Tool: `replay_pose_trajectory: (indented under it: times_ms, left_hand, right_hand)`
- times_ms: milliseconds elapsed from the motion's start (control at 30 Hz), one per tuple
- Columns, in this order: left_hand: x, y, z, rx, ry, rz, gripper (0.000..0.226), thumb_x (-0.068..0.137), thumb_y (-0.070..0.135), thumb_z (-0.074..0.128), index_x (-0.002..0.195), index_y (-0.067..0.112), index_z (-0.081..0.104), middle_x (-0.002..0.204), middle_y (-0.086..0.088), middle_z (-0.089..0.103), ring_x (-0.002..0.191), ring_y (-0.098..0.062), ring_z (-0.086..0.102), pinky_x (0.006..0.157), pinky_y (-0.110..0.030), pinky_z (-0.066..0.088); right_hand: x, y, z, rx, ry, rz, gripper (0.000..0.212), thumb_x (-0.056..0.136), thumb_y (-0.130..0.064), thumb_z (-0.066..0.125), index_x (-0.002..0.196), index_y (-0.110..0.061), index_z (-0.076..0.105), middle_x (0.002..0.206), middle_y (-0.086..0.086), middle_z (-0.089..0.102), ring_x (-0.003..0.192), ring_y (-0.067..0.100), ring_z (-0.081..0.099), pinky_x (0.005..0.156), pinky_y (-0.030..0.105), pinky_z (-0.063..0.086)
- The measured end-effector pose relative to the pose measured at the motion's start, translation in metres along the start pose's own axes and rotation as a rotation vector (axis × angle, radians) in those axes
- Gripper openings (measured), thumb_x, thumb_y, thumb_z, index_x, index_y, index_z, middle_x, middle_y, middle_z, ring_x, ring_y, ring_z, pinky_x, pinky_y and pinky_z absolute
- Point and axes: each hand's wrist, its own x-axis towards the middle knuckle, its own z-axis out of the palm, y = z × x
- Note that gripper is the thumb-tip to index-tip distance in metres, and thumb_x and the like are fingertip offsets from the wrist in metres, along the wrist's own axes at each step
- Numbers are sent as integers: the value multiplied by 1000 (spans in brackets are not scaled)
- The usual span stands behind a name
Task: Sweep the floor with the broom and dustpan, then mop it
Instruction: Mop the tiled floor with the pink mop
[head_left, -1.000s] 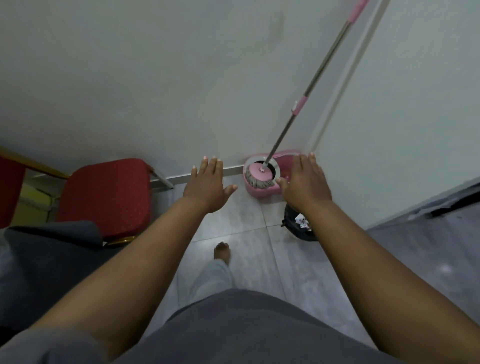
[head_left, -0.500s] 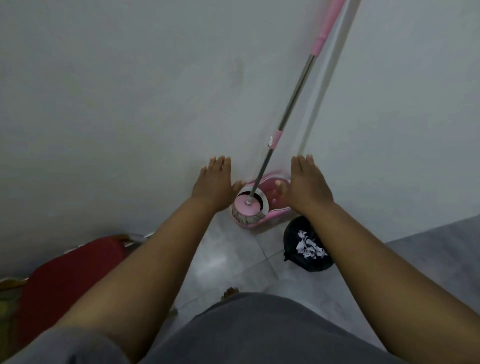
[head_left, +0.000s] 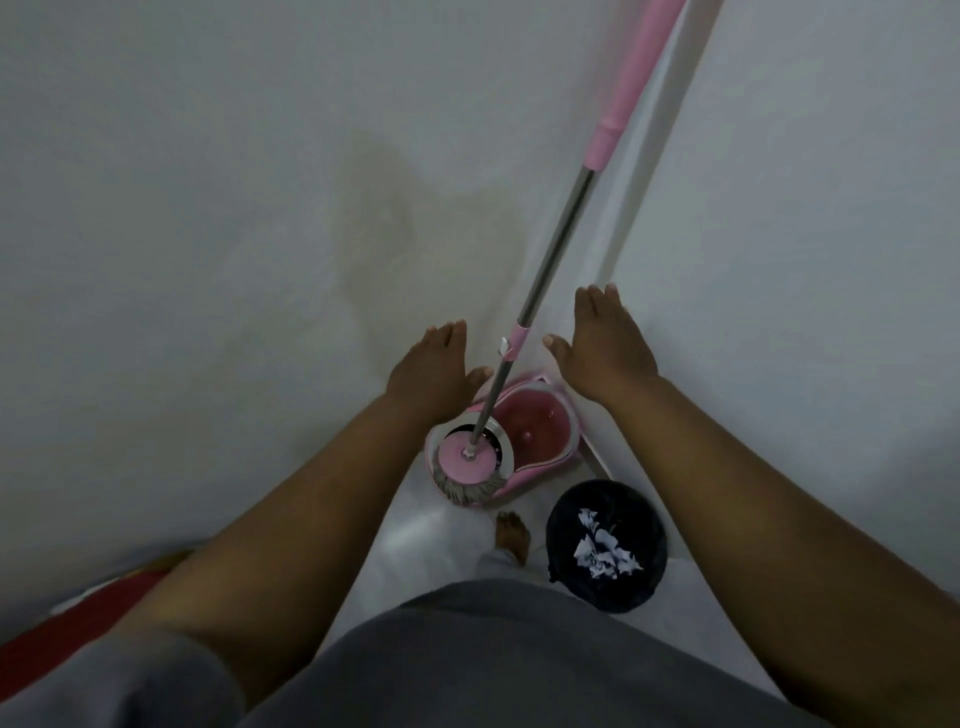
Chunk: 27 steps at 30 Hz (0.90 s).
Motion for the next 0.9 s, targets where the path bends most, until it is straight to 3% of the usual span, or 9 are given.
replay_pose_trajectory:
  times_ms: [100, 200, 333, 467, 533, 633, 700, 767, 900]
  left_hand:
    - [50, 18, -5, -57, -30, -38, 77, 98, 55, 44, 157, 12, 16, 156, -13, 33, 140, -30, 37, 106, -42, 40]
    - [70, 27, -5, -197, -17, -41, 73, 100, 50, 46, 156, 10, 22, 151, -16, 42, 136, -31, 43, 108, -40, 39]
    - [100, 42, 5, -253, -102, -33, 74, 99, 47, 50, 155, 7, 25, 149, -17, 45, 136, -30, 44, 110, -38, 38]
    - [129, 49, 4, -270, -148, -34, 76, 98, 45, 54, 156, 6, 23, 154, -15, 39, 140, -29, 40, 113, -35, 34]
    - [139, 51, 0, -311, -142, -27, 74, 98, 41, 56, 156, 7, 23, 156, -13, 37, 141, -28, 39, 114, -33, 32]
    - [146, 49, -5, -383, -151, -19, 69, 98, 37, 57, 155, 10, 29, 155, -9, 39, 140, -25, 40, 112, -30, 32]
    - [149, 47, -6, -409, -172, 15, 53, 99, 38, 55, 145, 12, 46, 140, -8, 55, 128, -27, 52, 98, -29, 41]
    - [148, 44, -6, -446, -168, 57, 35, 101, 39, 52, 120, 11, 60, 109, -9, 66, 105, -31, 62, 79, -31, 43]
    - [138, 31, -11, -549, -167, 101, 31, 101, 38, 52, 108, 10, 61, 102, -14, 66, 94, -31, 62, 81, -35, 49]
  right_hand:
    - [53, 17, -10, 85, -23, 50, 77, 99, -46, 46, 152, 1, 17, 160, 17, 19, 151, 32, 6, 121, 42, 15]
    - [80, 18, -18, 150, -60, 76, 76, 100, -47, 44, 153, 0, 15, 161, 15, 19, 150, 29, 8, 119, 40, 16]
    - [120, 20, -25, 459, -76, 151, 74, 96, -51, 51, 153, -12, 25, 156, 9, 34, 142, 25, 34, 112, 33, 29]
    - [143, 14, -32, 849, -16, 205, 40, 94, -43, 58, 128, -24, 53, 122, -5, 61, 113, 18, 59, 98, 36, 49]
    - [142, 13, -31, 892, -15, 194, 27, 95, -39, 56, 117, -23, 55, 111, -4, 63, 103, 17, 62, 94, 42, 53]
    - [130, 8, -30, 855, -27, 119, 24, 95, -38, 57, 114, -23, 57, 109, -2, 66, 100, 19, 65, 91, 44, 55]
    - [122, 3, -31, 833, -30, 83, 26, 95, -37, 59, 115, -21, 59, 109, -1, 67, 100, 19, 66, 91, 43, 55]
    - [114, -4, -31, 838, -19, 64, 27, 94, -35, 61, 116, -19, 60, 108, -1, 68, 100, 19, 66, 92, 42, 55]
    - [103, -17, -35, 845, 28, 38, 25, 94, -34, 62, 113, -19, 62, 103, -5, 68, 96, 14, 67, 92, 41, 55]
